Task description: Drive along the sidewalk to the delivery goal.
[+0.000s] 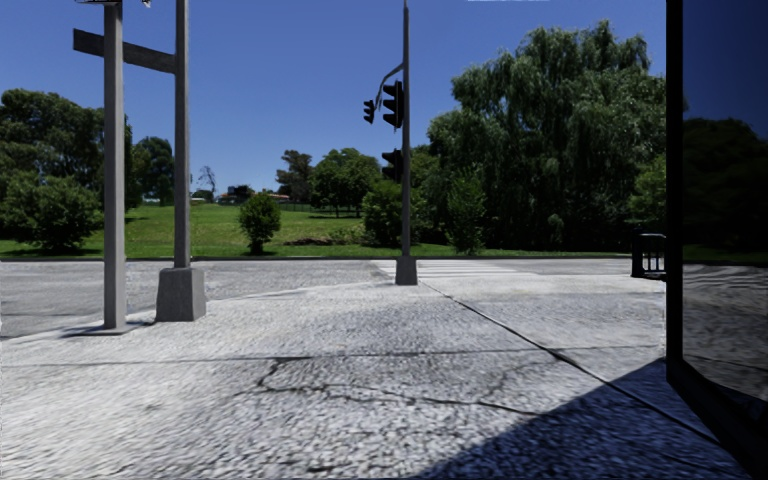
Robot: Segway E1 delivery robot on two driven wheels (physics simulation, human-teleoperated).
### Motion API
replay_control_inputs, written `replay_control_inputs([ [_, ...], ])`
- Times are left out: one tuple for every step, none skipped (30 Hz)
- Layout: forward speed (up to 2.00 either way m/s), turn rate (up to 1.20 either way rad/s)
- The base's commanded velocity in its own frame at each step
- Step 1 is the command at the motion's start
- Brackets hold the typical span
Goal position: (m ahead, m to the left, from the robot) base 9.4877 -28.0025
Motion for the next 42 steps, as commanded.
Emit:
replay_control_inputs([
  [2.00, -0.43],
  [2.00, -0.43],
  [2.00, -0.44],
  [2.00, -0.44],
  [2.00, -0.45],
  [2.00, -0.45],
  [2.00, -0.45],
  [2.00, -0.45],
  [2.00, -0.45],
  [2.00, -0.45],
  [2.00, -0.45],
  [2.00, -0.45],
  [2.00, -0.45],
  [2.00, -0.45],
  [2.00, -0.45],
  [2.00, -0.45],
  [2.00, -0.45],
  [2.00, -0.45],
  [2.00, -0.45],
  [2.00, -0.45],
  [2.00, -0.45],
  [2.00, -0.45],
  [2.00, -0.45],
  [2.00, -0.45],
  [2.00, -0.45],
  [2.00, -0.45],
  [2.00, -0.46],
  [2.00, -0.60],
  [2.00, -0.60],
  [2.00, -0.60],
  [2.00, -0.60],
  [2.00, -0.60],
  [2.00, -0.60],
  [2.00, -0.60],
  [2.00, -0.60],
  [2.00, -0.60],
  [2.00, -0.60],
  [2.00, -0.60],
  [2.00, -0.60],
  [2.00, -0.60],
  [2.00, -0.60],
  [2.00, -0.60],
])
